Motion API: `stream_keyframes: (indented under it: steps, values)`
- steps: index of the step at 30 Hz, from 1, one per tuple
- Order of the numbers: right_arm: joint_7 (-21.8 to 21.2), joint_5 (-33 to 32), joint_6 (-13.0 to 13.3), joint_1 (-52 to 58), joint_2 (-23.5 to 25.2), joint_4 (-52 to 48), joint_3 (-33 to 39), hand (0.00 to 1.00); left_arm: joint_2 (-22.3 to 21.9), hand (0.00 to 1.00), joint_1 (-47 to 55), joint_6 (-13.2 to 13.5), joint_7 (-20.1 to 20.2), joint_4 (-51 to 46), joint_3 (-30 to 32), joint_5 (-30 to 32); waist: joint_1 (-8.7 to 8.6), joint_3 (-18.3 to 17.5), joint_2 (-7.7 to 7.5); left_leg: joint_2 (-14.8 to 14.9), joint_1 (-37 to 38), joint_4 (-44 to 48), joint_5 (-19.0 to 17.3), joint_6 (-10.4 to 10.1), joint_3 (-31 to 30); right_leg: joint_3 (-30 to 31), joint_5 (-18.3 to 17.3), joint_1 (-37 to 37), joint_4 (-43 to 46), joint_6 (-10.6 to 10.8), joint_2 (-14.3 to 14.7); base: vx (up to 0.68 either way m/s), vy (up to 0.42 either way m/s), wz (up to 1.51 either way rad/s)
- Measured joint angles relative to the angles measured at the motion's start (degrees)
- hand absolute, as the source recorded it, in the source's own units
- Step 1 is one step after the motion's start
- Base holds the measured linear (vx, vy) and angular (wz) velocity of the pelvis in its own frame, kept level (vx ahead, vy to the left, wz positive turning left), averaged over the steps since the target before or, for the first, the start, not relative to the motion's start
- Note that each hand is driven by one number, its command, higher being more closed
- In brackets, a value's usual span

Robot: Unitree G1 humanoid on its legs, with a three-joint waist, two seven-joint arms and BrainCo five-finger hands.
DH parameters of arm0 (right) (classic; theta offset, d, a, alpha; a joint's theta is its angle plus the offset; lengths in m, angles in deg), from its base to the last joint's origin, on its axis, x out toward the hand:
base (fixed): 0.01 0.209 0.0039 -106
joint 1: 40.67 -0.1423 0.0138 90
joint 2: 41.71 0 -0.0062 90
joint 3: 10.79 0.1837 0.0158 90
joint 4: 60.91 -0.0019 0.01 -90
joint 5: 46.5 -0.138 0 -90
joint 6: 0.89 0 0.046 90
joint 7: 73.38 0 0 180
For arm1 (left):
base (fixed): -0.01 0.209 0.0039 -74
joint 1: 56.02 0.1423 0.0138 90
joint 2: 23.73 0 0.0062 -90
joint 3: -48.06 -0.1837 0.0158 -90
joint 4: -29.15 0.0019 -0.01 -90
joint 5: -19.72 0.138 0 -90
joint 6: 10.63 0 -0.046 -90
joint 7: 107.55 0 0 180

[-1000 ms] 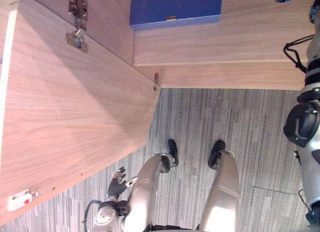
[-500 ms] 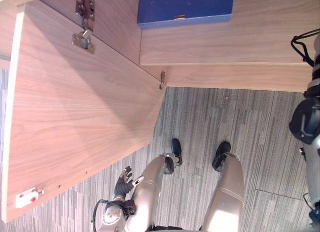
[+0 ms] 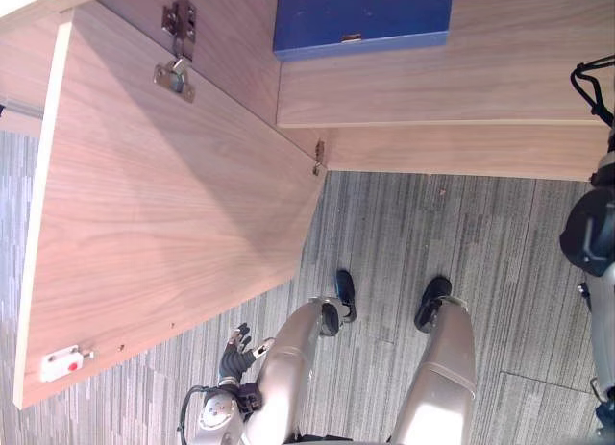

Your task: Walk over to the cabinet, pick up the folder, carry it to the office cabinet, place the folder inside the office cabinet, then close the office cabinet door

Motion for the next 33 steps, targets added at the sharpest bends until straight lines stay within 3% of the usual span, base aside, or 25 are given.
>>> stream_keyframes:
  steps: [13,16,20,26,33]
  values:
    - [0.53,0.1,-0.47,0.84,0.09,1.16,1.03,0.0,-0.39,0.0,-1.18,0.1,-0.03,2.2,0.05,0.69,0.37,-0.62,0.83,0.38,1.39,-2.23,0.85,-0.04,0.19,-0.86,1.67,1.97,-3.31,0.2,0.75,0.05,0.017,-0.02]
    - [-0.21,2.26,-2.78,1.08,-0.35,3.71,-2.79,0.0,-0.38,0.0,-1.53,0.11,-0.01,2.84,0.1,0.92,0.46,-0.68,0.83,0.38,2.09,-3.87,1.6,-0.01,0.36,-1.0,2.59,2.67,-4.94,0.15,1.09,0.04,0.045,-0.05]
    - [-2.02,7.6,-8.74,3.0,-2.37,9.19,-10.7,0.0,-0.38,0.0,-1.55,0.07,0.12,3.14,0.08,1.06,0.42,-0.79,0.8,0.37,3.55,-6.95,3.27,-0.21,0.16,-2.4,3.71,4.48,-7.47,0.03,1.27,0.05,0.036,0.04]
    - [-6.11,13.89,-15.41,9.5,-3.08,15.75,-21.42,0.0,-0.33,0.0,-1.49,0.01,0.76,3.8,0.07,1.27,0.12,-0.98,0.71,0.33,7.39,-12.5,5.82,-0.53,-0.16,-5.2,5.21,9.11,-11.58,0.1,1.48,0.06,0.026,0.08]
    - [-10.45,19.4,-18.72,13.72,-4.06,18.92,-23.58,0.0,0.08,0.0,1.19,-0.04,2.06,2.81,0.91,1.24,0.07,-1.36,-0.26,-0.44,14.2,-21.18,9.77,-1.08,-0.65,-8.16,5.94,15.32,-15.98,0.21,1.49,0.1,0.002,0.1]
